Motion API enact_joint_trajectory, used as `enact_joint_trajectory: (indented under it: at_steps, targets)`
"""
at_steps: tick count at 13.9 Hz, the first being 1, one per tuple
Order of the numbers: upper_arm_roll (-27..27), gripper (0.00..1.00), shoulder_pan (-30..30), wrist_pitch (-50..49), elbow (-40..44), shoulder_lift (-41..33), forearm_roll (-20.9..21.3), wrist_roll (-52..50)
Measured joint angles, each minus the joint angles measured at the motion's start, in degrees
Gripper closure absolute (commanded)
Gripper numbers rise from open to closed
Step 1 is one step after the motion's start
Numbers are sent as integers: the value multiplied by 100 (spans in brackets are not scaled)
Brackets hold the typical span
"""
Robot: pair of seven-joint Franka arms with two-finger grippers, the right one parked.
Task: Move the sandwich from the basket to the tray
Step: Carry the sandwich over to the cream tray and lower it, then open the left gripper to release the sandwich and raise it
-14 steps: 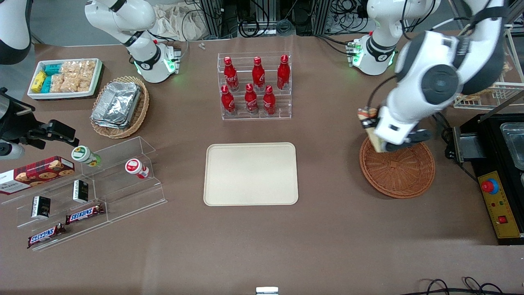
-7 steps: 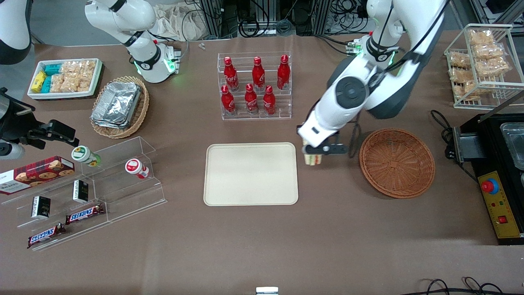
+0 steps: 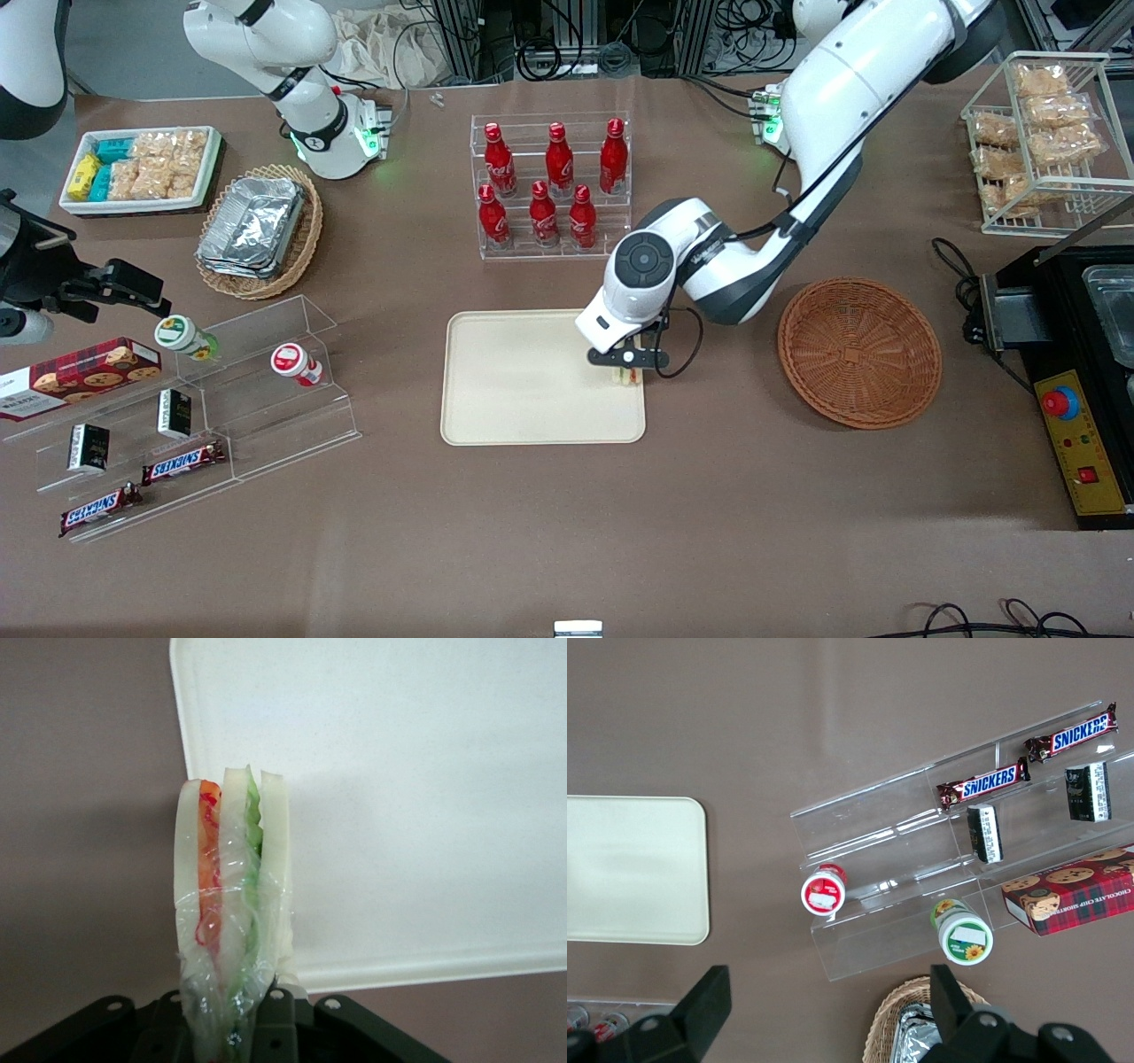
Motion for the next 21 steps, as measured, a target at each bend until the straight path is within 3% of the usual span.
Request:
enact_joint_trajectory:
  at_steps: [2, 3, 4, 5, 11, 15, 18, 21]
  targets:
    - [15, 94, 1, 129, 23, 161, 52, 0]
    - [19, 82, 1, 234, 25, 213, 55, 0]
    - [22, 22, 1, 336, 25, 256, 56, 0]
    - [26, 0, 0, 414, 26, 299, 57, 0]
    - [133, 0, 17, 478, 160, 314, 389, -48]
    - [117, 0, 28, -158, 408, -445, 363, -234]
    - [106, 0, 66, -1193, 453, -1346, 145, -281]
    - [134, 0, 397, -2254, 462, -2152, -479, 354]
